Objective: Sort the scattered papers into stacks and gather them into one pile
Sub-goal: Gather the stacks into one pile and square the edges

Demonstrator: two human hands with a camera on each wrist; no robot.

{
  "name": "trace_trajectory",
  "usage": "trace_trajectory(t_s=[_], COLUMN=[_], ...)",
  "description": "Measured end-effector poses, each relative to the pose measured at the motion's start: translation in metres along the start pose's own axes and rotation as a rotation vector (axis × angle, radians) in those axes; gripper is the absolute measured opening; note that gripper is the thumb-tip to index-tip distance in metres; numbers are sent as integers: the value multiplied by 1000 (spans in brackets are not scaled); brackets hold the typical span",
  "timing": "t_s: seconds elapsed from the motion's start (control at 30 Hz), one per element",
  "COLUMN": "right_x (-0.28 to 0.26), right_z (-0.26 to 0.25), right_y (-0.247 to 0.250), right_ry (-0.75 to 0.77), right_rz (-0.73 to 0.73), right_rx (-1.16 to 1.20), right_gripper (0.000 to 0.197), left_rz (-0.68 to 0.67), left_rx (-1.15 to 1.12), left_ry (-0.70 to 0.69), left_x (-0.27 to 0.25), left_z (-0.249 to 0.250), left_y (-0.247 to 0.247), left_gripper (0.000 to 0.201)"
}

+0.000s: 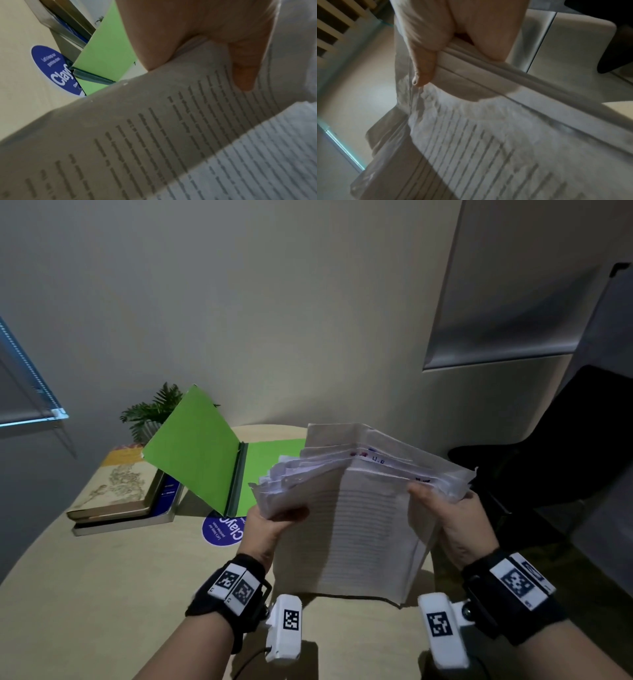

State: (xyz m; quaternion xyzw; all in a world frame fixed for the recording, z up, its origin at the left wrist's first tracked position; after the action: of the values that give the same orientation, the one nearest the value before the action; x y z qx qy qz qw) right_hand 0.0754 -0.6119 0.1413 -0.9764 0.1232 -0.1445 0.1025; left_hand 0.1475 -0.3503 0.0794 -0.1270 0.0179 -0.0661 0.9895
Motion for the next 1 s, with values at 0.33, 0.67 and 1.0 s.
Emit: trace_trajectory(t_s=[0.33, 0.67, 1.0], right_x=[-5, -6, -9], right_z=[-58, -61, -52], right_y=[-18, -57, -93], right_ry=[475, 385, 579], right_rz=[-260, -507, -603], right_rx=[-922, -1089, -1339], right_gripper=[46, 35, 54], left_rz=[-47, -95, -106], left_rx=[96, 119, 109], left_ry=[65, 12, 0], left_x=[-6, -21, -24], left_z=[-13, -7, -3], left_y=[2, 2, -4], left_gripper=[62, 55, 50])
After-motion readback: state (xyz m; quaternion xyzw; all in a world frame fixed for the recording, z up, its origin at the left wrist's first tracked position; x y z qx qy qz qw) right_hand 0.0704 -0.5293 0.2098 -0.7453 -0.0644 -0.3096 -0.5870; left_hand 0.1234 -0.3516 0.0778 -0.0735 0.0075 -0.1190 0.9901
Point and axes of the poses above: each hand's wrist, its own x-axis towards the middle knuckle, its own y-axis out of the back of the hand, z = x × y, the point moved 4 cm from there along x, towards the middle knuckle, and after that the axes turned 4 degrees about y, right-handed, at the moved point
